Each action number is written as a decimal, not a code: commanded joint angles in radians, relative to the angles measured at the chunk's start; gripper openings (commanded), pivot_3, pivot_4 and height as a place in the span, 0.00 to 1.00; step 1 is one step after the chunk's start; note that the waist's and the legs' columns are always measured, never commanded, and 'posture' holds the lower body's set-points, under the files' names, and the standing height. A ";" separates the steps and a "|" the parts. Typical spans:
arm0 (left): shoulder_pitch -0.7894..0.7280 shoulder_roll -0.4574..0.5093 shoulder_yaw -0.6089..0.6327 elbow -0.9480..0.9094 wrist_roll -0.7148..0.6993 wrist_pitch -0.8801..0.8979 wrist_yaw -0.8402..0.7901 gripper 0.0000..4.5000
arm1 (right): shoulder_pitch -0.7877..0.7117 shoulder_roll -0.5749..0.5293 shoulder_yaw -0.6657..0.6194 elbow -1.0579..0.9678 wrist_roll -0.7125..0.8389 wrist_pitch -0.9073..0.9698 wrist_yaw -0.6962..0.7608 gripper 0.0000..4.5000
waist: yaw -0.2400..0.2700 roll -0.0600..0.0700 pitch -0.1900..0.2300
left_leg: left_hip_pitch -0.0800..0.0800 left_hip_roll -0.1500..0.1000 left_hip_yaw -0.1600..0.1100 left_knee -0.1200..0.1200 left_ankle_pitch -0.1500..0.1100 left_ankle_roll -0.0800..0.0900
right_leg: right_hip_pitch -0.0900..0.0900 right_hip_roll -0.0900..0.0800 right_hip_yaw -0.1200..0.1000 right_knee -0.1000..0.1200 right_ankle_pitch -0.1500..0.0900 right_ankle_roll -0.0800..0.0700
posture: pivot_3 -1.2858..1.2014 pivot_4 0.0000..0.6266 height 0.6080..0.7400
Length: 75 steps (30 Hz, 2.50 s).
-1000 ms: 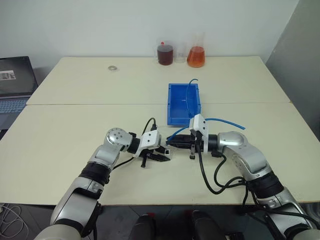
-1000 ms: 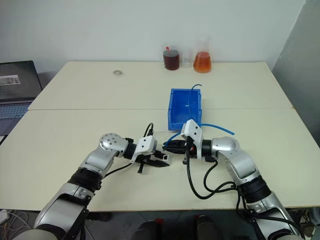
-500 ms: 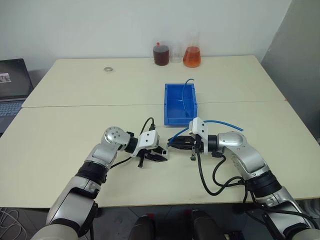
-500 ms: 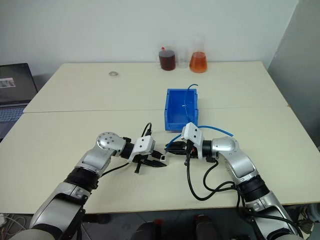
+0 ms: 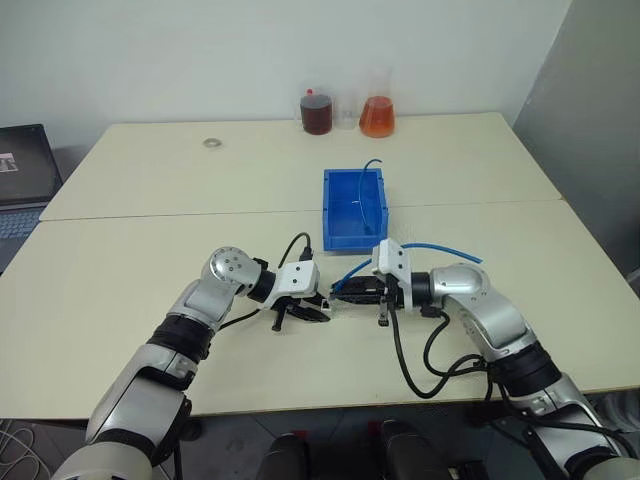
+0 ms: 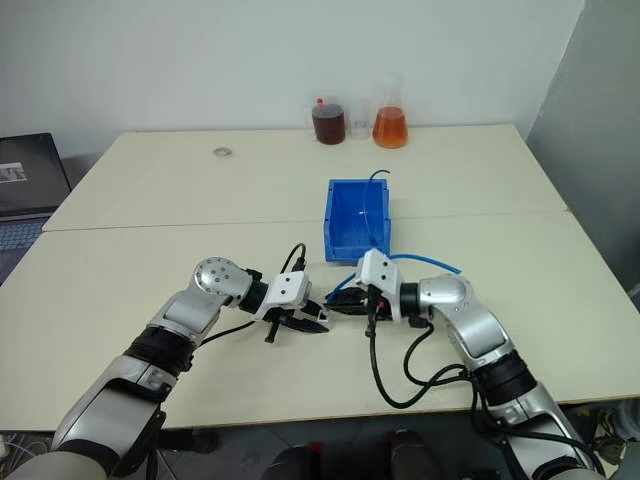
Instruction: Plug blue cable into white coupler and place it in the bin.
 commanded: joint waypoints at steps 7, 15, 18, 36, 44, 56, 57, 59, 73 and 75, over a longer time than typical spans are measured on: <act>0.021 0.021 -0.041 0.066 0.083 0.016 0.031 0.17 | -0.013 0.021 0.017 -0.006 -0.061 -0.034 -0.034 0.02 | 0.000 0.000 0.000 | 0.001 0.000 0.000 0.000 0.000 0.000 | 0.002 0.000 0.000 0.000 0.000 0.000 | 0.52 0.24 1.00; 0.022 0.024 -0.039 0.070 0.081 0.013 0.036 0.17 | -0.003 0.007 0.035 -0.004 -0.090 -0.045 -0.019 0.02 | 0.000 0.000 0.000 | 0.006 0.000 0.000 -0.001 0.000 0.000 | 0.006 0.000 0.000 -0.001 -0.001 0.000 | 0.52 0.24 1.00; 0.022 0.024 -0.038 0.070 0.081 0.013 0.038 0.17 | -0.002 0.007 0.039 -0.005 -0.094 -0.041 -0.015 0.02 | 0.000 0.000 0.000 | 0.006 0.000 0.000 -0.001 0.000 0.000 | 0.006 0.000 0.000 -0.001 -0.001 0.000 | 0.52 0.24 1.00; 0.020 0.019 -0.037 0.078 0.081 0.010 0.047 0.17 | 0.002 0.027 0.072 0.020 -0.164 0.032 -0.065 0.02 | -0.001 -0.001 -0.001 | 0.011 0.000 0.001 -0.002 0.000 0.000 | 0.010 0.001 0.002 -0.001 -0.001 0.000 | 0.52 0.24 1.00; 0.037 0.023 -0.036 0.059 0.078 0.018 0.054 0.17 | 0.027 0.047 0.098 -0.016 -0.143 0.139 -0.057 0.02 | -0.001 -0.002 -0.003 | 0.012 0.000 0.001 -0.002 0.000 0.000 | 0.011 0.001 0.002 -0.002 -0.001 0.000 | 0.52 0.24 1.00; 0.070 0.032 -0.033 0.014 0.075 0.035 0.072 0.17 | 0.050 0.055 0.163 0.113 -0.247 0.027 -0.083 0.02 | -0.006 -0.007 -0.013 | 0.014 0.001 0.001 -0.004 0.000 0.000 | 0.012 0.001 0.002 -0.003 -0.002 -0.001 | 0.52 0.24 1.00; 0.074 0.033 -0.034 0.009 0.074 0.036 0.073 0.17 | 0.050 0.060 0.159 0.128 -0.245 0.024 -0.085 0.02 | -0.008 -0.007 -0.014 | 0.015 0.001 0.001 -0.004 0.000 0.000 | 0.012 0.001 0.002 -0.003 -0.002 -0.001 | 0.52 0.24 1.00; 0.077 0.037 -0.034 0.004 0.074 0.038 0.076 0.17 | 0.047 0.072 0.144 0.146 -0.229 0.030 -0.087 0.02 | -0.013 -0.008 -0.016 | 0.016 0.001 0.000 -0.005 0.000 0.000 | 0.014 0.001 0.002 -0.004 -0.002 -0.001 | 0.52 0.24 1.00; 0.092 0.038 -0.004 -0.037 0.017 0.047 0.055 0.42 | 0.013 0.087 0.077 0.176 -0.206 0.043 -0.104 0.02 | -0.017 -0.008 -0.019 | 0.022 0.002 0.000 -0.009 0.000 0.000 | 0.020 0.002 0.002 -0.009 -0.002 -0.001 | 0.52 0.24 1.00; 0.097 0.043 0.023 -0.064 -0.005 0.075 0.058 0.51 | 0.014 0.086 0.072 0.164 -0.201 0.049 -0.107 0.02 | -0.017 -0.008 -0.018 | 0.022 0.002 0.000 -0.011 0.000 0.000 | 0.019 0.002 0.002 -0.011 -0.002 -0.001 | 0.52 0.24 1.00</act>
